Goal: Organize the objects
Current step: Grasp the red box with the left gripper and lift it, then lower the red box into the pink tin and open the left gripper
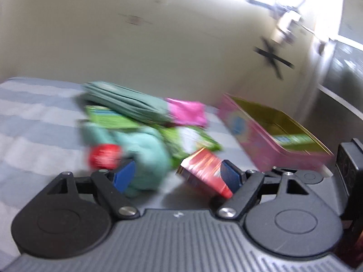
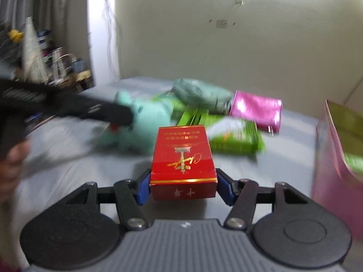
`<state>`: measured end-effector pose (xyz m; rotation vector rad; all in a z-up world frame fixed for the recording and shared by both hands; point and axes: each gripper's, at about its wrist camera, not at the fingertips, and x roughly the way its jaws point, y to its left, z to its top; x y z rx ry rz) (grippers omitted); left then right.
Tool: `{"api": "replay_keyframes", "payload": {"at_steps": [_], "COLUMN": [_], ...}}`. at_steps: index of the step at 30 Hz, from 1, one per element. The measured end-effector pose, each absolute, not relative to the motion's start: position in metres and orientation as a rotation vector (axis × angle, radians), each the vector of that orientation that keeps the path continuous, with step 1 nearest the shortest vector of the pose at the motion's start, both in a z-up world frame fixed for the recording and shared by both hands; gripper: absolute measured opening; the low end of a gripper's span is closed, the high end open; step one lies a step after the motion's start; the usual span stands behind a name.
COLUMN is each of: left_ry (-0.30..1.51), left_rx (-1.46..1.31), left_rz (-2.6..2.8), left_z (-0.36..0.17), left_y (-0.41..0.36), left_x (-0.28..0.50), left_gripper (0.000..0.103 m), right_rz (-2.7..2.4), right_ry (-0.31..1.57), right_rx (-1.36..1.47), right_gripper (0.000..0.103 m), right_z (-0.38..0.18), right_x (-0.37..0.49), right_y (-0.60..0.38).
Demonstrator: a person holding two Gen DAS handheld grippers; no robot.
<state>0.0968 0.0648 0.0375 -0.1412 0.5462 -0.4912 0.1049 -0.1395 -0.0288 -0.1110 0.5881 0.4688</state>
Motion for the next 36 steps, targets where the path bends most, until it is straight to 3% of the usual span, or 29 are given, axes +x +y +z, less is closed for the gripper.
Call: {"api": "replay_keyframes", "payload": {"at_steps": [4,7,8,10,13,14,15,16,26,36], "left_ry": [0.621,0.719,0.763,0.787,0.825,0.841,0.836,0.82,0.597,0.54], "left_rx": [-0.072,-0.023,-0.012,-0.037,-0.05,-0.052,-0.038,-0.014,0.077,0.078], "left_rz": [-0.629,-0.724,-0.752,-0.796,-0.833,-0.839,-0.832,-0.823,-0.874,-0.819], "left_z": [0.026,0.01,0.004,-0.003,-0.002,-0.002,-0.001,0.002,0.072,0.085], "left_y": [0.021,-0.014,-0.027,-0.04,-0.058,-0.066,-0.073,-0.078,-0.145,-0.212], "left_x": [0.093,0.096,0.098,0.099,0.101,0.102,0.1,0.098,0.105,0.187], "left_gripper": [0.081,0.055,0.054,0.054,0.05,0.05,0.05,0.05,0.048,0.049], "right_rz": [0.458,0.408,0.393,0.364,0.337,0.321,0.302,0.285,0.171,0.107], "right_ry": [0.63,0.653,0.659,0.653,0.632,0.623,0.615,0.603,0.4,0.451], "right_rx": [-0.146,-0.144,-0.131,-0.107,-0.085,-0.083,-0.084,-0.083,-0.027,0.004], "right_gripper": [0.058,0.058,0.059,0.071,0.074,0.072,0.061,0.057,0.057,0.057], "right_z": [-0.033,-0.037,-0.038,-0.04,-0.044,-0.043,-0.043,-0.043,0.011,0.039], "right_x": [0.063,0.04,0.034,0.023,0.009,0.006,0.005,0.003,0.01,0.107], "right_y": [-0.166,-0.186,-0.192,-0.203,-0.214,-0.217,-0.219,-0.223,-0.287,-0.355]}}
